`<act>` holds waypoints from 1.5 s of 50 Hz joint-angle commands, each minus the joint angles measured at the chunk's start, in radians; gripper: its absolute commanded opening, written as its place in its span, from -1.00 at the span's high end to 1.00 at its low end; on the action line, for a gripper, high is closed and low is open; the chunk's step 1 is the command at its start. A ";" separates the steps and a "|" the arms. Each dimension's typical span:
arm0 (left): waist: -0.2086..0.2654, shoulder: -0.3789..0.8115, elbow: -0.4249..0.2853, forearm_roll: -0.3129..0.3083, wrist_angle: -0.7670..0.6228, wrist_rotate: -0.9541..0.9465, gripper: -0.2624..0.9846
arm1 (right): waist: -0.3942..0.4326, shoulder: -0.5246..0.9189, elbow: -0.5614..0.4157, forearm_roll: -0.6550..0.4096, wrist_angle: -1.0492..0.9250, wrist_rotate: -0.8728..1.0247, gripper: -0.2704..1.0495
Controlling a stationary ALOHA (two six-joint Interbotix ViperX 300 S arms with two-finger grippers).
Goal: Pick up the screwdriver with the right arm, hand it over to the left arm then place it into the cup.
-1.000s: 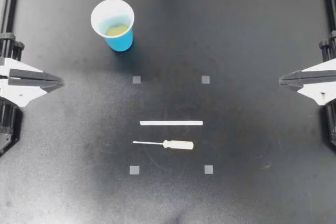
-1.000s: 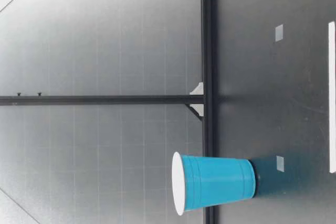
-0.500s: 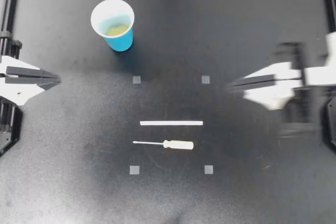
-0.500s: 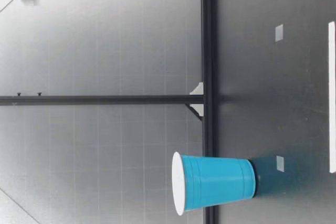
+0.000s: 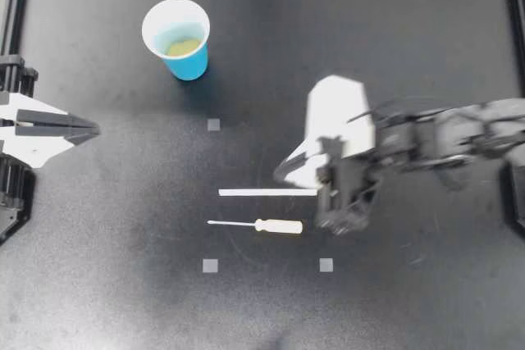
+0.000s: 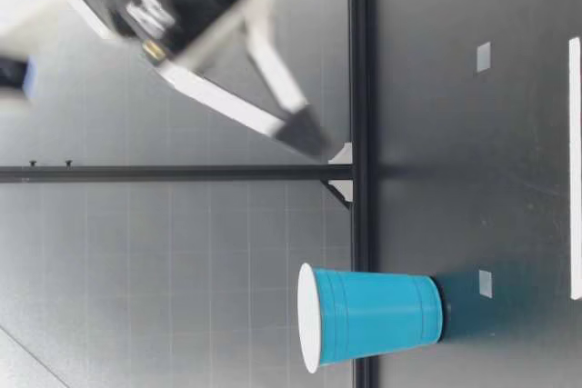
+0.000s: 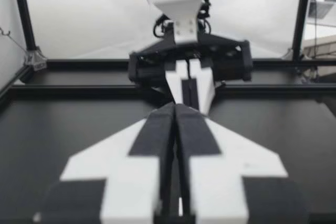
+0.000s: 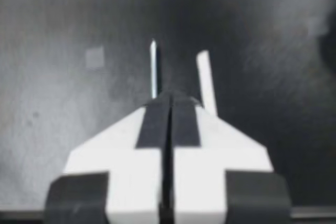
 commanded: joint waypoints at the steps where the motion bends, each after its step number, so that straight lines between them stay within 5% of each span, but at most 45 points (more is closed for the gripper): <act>1: 0.002 0.006 -0.009 -0.002 -0.009 0.000 0.39 | 0.018 0.035 -0.064 0.002 0.043 0.002 0.45; 23: 0.003 0.002 0.003 -0.002 -0.009 0.000 0.39 | 0.051 0.276 -0.262 0.003 0.295 0.008 -0.37; 75: 0.002 -0.003 0.005 -0.002 -0.009 0.000 0.39 | 0.063 0.411 -0.310 0.003 0.327 0.008 -0.22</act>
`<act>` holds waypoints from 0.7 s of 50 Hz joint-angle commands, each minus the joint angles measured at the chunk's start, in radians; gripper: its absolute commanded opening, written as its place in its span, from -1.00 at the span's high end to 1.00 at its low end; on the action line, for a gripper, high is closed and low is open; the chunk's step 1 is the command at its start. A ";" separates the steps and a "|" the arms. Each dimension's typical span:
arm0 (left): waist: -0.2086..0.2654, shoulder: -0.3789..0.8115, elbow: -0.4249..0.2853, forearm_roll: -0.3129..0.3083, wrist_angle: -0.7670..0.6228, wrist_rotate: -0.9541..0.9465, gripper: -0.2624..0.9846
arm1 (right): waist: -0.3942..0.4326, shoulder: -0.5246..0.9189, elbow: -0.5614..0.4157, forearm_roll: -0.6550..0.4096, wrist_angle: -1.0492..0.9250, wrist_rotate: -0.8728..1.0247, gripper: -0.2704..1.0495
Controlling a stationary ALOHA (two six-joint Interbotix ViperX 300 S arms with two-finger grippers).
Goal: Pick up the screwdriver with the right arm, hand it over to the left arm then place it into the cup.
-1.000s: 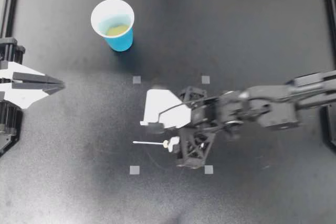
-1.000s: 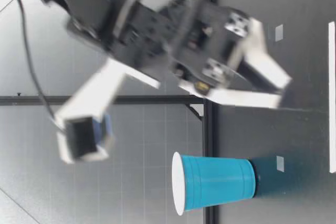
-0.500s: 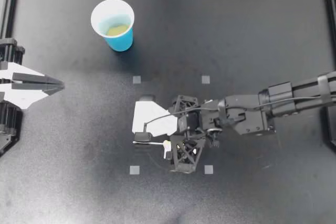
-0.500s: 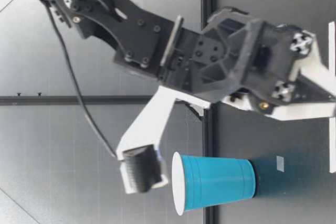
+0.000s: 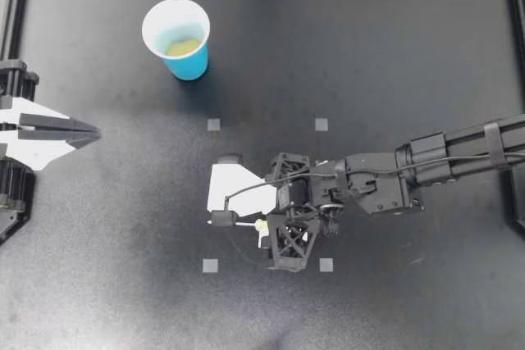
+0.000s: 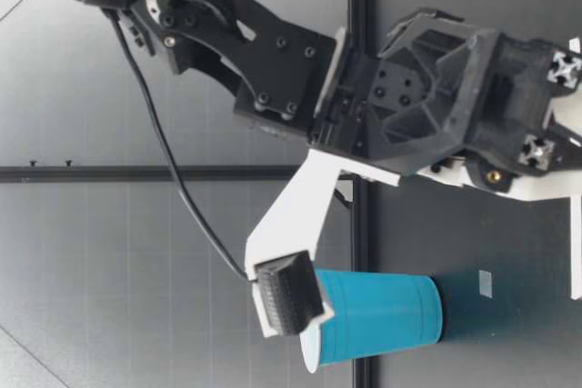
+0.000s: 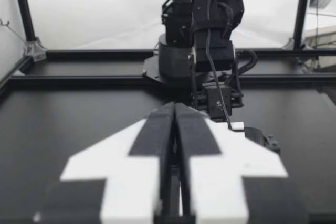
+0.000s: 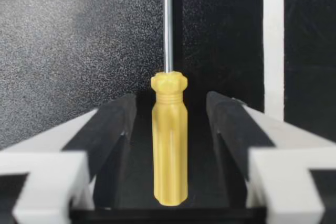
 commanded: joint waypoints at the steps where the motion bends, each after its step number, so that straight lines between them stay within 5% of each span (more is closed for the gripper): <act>1: 0.002 0.003 -0.017 0.000 -0.009 0.000 0.39 | 0.005 -0.012 -0.023 0.000 -0.003 0.000 -0.22; 35: 0.002 0.014 -0.008 0.000 -0.014 0.003 0.39 | 0.020 -0.037 -0.023 0.000 -0.018 0.000 0.52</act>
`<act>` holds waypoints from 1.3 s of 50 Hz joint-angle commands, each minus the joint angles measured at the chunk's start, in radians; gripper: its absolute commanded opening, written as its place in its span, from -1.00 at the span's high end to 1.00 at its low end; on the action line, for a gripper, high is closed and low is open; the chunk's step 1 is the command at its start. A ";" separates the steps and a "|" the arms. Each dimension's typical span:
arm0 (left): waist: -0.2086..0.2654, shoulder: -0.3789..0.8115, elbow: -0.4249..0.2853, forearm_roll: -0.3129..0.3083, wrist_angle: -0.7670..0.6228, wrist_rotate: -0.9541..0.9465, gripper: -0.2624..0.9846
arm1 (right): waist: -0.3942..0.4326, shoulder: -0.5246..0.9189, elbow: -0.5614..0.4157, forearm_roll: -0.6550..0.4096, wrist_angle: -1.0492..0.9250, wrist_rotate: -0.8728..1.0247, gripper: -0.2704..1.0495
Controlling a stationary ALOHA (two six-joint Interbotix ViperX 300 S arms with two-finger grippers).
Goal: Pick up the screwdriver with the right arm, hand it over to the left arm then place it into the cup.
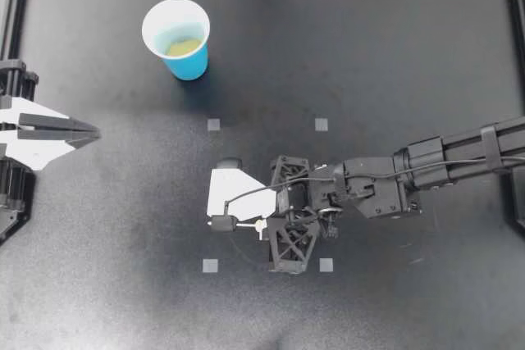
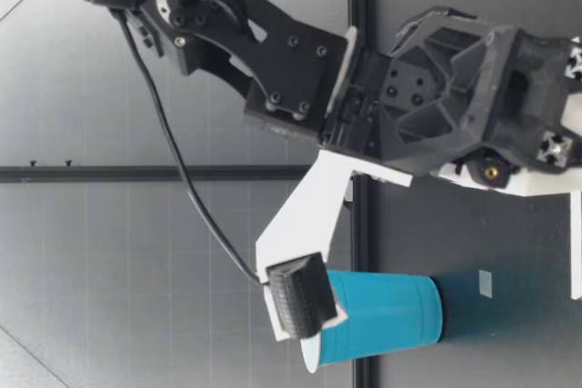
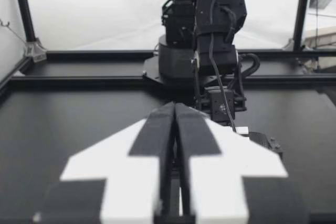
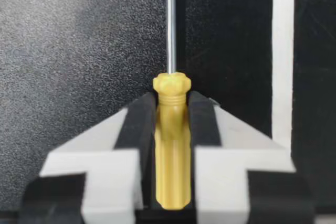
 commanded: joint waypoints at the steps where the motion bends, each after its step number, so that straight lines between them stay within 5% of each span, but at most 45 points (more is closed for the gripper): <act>1: 0.003 0.017 -0.008 0.002 -0.017 0.003 0.39 | 0.011 -0.049 -0.020 0.003 -0.015 0.000 0.52; 14: 0.003 0.133 0.017 -0.008 -0.164 0.018 0.23 | 0.009 -0.166 0.087 0.005 -0.187 0.031 0.52; 32: 0.003 0.325 -0.011 -0.041 -0.341 0.012 -0.46 | 0.002 -0.339 0.391 0.005 -0.741 0.140 0.52; 49: 0.003 0.534 -0.120 -0.041 -0.502 -0.078 -0.48 | -0.054 -0.364 0.497 0.006 -1.207 0.109 0.52; 65: 0.003 0.634 -0.164 -0.012 -0.629 -0.135 -0.48 | -0.097 -0.371 0.451 0.018 -1.284 0.002 0.52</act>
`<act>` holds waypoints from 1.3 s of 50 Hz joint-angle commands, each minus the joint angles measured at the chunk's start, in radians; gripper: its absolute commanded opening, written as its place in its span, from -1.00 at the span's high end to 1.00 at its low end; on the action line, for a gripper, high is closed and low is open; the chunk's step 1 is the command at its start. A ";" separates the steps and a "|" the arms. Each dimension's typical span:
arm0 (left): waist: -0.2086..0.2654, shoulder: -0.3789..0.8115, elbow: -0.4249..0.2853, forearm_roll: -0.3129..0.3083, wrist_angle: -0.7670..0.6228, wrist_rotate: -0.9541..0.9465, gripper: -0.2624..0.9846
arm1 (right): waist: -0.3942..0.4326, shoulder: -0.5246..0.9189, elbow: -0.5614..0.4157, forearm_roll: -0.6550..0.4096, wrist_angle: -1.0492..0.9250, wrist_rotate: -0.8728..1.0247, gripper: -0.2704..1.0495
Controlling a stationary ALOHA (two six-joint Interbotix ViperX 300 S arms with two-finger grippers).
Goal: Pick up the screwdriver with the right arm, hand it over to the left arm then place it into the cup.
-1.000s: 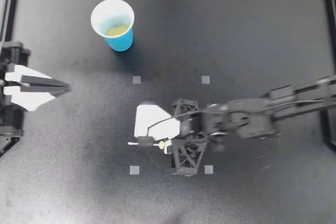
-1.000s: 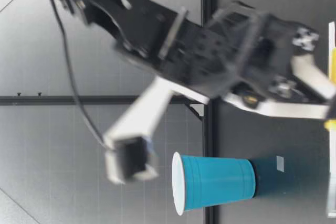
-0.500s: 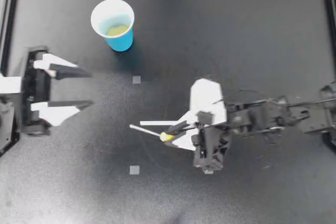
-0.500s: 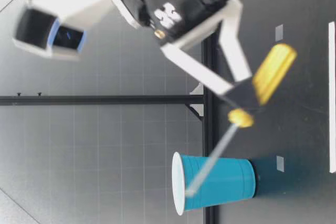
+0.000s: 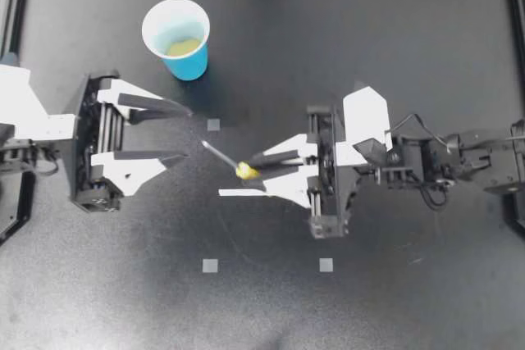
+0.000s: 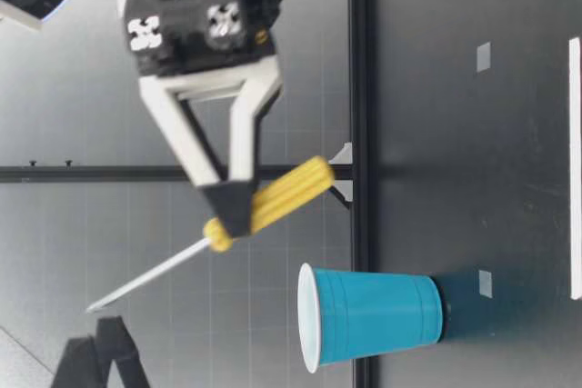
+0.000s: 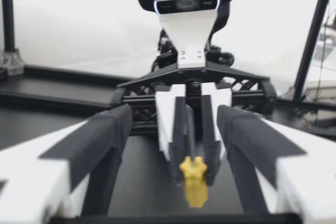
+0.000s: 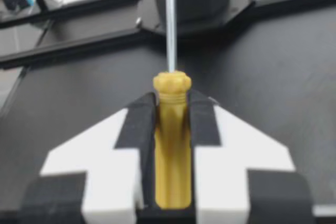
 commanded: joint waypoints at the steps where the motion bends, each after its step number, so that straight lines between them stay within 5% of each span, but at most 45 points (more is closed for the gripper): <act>1: 0.002 0.005 -0.032 0.015 -0.023 -0.011 -0.48 | -0.015 -0.032 -0.037 0.005 -0.014 -0.009 0.52; 32: 0.002 0.086 -0.080 0.034 -0.110 -0.048 -0.43 | -0.029 -0.015 -0.098 0.006 -0.020 -0.046 0.52; 53: 0.002 0.107 -0.094 0.035 -0.114 -0.049 0.42 | -0.031 -0.003 -0.110 0.005 -0.023 -0.041 0.52; 65: 0.002 0.107 -0.089 0.035 -0.114 -0.048 0.46 | -0.031 -0.002 -0.110 0.015 -0.023 -0.032 0.46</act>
